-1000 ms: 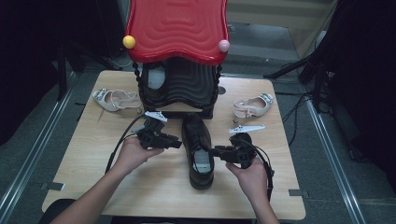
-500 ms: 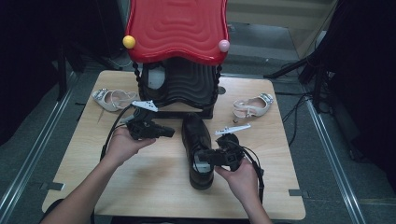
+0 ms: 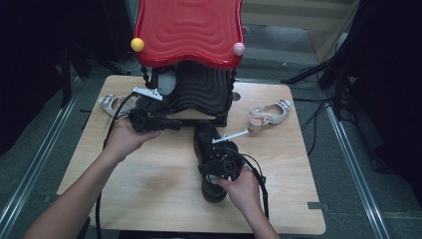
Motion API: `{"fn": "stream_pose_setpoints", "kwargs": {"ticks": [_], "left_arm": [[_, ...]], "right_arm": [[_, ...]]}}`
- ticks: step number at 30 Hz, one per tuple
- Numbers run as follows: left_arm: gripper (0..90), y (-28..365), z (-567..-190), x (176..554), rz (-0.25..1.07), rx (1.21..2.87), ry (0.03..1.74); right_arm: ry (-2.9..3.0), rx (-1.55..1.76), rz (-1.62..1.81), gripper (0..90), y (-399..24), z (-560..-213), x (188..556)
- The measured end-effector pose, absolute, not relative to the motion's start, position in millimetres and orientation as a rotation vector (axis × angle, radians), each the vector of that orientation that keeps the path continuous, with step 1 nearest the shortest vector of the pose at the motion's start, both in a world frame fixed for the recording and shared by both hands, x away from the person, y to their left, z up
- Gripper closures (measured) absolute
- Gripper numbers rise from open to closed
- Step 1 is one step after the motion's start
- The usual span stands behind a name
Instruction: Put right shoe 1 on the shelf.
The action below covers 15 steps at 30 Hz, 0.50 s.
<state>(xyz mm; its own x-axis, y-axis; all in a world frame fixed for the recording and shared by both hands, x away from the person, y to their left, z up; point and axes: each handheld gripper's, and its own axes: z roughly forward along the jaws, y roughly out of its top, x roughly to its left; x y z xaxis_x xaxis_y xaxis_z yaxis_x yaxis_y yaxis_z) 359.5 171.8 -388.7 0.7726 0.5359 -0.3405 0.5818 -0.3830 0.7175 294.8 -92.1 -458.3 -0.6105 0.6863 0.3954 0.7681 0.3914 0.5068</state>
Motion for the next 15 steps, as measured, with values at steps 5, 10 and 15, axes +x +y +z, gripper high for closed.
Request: {"fn": "stream_pose_setpoints", "kwargs": {"ticks": [5,10,15], "left_arm": [[89.5,174,-375,363,-0.042,2.047,0.827],[89.5,177,-358,369,-0.026,2.031,0.824],[89.5,177,-340,375,-0.003,2.04,0.816]], "right_arm": [[-2.537,-1.334,-0.947,62.3,-80,-468,298],[-2.546,-1.36,-0.882,63.6,-70,-477,301],[-2.549,-1.38,-0.871,64.4,-68,-479,302]]}}
